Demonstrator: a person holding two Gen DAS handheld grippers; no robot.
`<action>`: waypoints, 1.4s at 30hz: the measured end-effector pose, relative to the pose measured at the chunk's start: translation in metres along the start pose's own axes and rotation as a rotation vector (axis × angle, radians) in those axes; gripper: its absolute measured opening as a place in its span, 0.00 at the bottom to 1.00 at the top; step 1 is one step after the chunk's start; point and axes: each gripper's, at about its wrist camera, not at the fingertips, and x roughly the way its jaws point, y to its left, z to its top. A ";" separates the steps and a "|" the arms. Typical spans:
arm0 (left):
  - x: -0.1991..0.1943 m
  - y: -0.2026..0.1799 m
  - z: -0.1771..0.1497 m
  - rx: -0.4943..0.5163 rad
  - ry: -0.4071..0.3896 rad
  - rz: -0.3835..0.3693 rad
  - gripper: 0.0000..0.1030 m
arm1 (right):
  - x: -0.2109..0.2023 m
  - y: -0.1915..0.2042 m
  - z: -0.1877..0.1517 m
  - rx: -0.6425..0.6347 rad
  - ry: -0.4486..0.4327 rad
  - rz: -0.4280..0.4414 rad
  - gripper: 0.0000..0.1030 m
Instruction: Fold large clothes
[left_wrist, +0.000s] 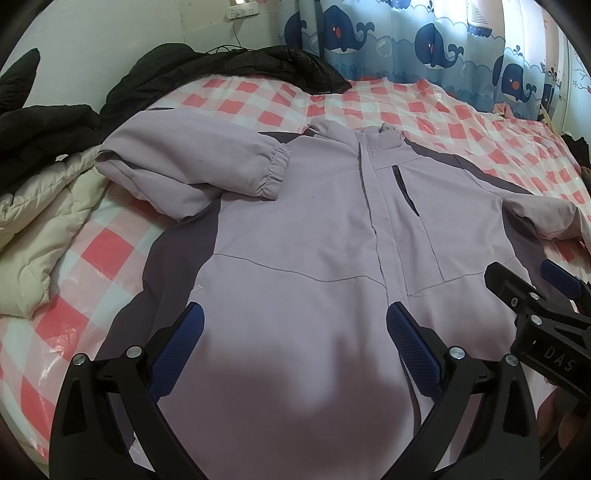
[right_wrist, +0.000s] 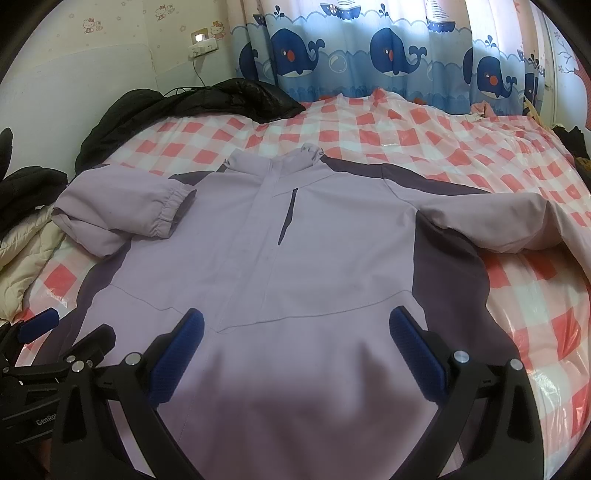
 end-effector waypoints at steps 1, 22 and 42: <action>0.000 0.000 0.000 -0.001 0.001 -0.002 0.92 | 0.000 0.000 0.000 0.000 0.000 0.000 0.94; 0.011 -0.017 0.010 -0.051 0.018 -0.084 0.92 | -0.061 -0.115 0.019 0.237 -0.004 0.098 0.94; 0.025 -0.057 0.014 -0.016 0.039 -0.114 0.92 | -0.059 -0.471 -0.066 1.066 0.049 0.045 0.87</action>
